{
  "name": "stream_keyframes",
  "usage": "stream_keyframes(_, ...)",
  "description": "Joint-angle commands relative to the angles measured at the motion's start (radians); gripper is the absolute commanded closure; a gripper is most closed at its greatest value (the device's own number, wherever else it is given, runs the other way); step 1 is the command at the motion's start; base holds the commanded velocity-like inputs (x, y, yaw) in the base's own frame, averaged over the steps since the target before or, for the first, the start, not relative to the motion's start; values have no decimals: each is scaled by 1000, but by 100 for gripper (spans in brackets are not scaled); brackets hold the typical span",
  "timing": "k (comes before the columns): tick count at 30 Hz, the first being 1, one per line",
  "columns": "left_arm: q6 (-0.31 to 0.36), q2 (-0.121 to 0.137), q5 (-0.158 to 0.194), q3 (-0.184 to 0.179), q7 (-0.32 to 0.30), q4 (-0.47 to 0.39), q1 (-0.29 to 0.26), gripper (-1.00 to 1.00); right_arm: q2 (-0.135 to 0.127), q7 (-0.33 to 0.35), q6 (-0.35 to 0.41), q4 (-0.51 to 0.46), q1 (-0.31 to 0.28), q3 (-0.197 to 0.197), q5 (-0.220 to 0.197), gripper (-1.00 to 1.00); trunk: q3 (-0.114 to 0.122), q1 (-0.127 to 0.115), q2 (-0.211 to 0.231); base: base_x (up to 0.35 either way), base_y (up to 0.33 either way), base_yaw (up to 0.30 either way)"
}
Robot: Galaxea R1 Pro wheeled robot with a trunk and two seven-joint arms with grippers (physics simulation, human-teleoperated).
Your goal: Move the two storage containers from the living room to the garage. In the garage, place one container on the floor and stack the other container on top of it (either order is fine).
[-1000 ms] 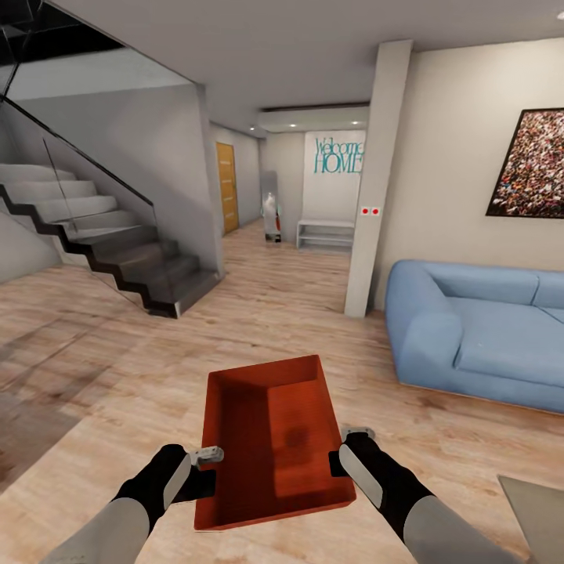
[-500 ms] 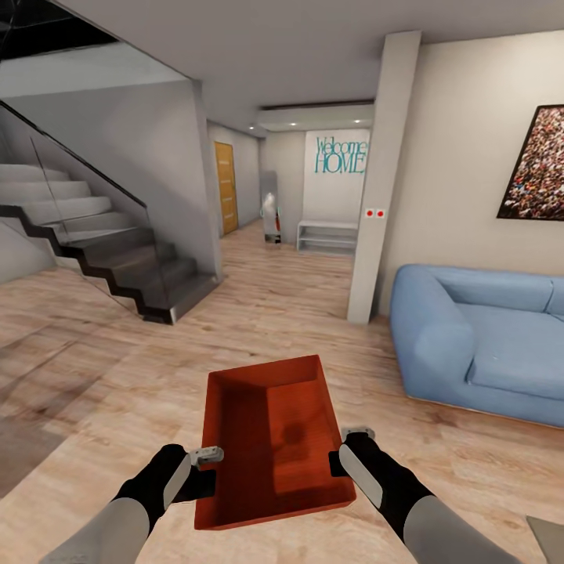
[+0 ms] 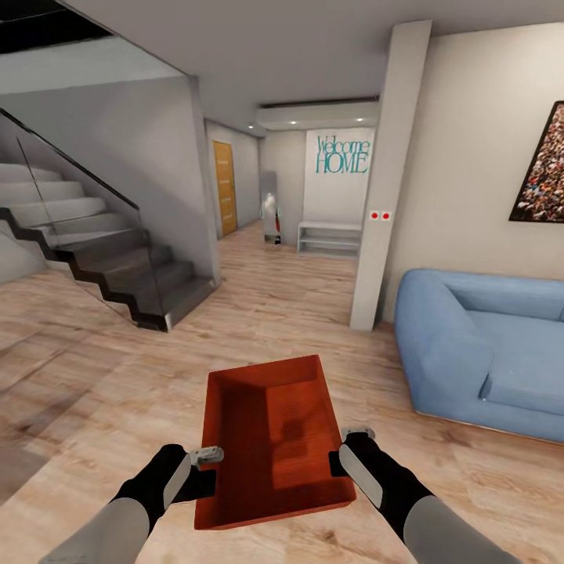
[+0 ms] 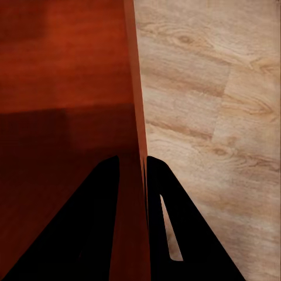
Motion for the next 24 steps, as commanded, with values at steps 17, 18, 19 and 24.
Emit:
stream_keyframes(17,5,-3,18,7,2,-2,-1,100,0,-9,3,0,0,12,-19,100,-1,1,-1,335,0,0)
stream_keyframes(18,5,-3,18,7,2,-2,-1,100,0,-9,3,0,0,12,-19,100,-1,1,-1,335,0,0)
stream_keyframes(19,5,-3,18,7,2,-2,-1,100,0,-9,3,0,0,12,-19,100,-1,1,-1,335,0,0)
stream_keyframes(24,5,-3,18,7,2,-2,-1,100,0,-9,3,0,0,12,-19,100,-1,1,-1,335,0,0)
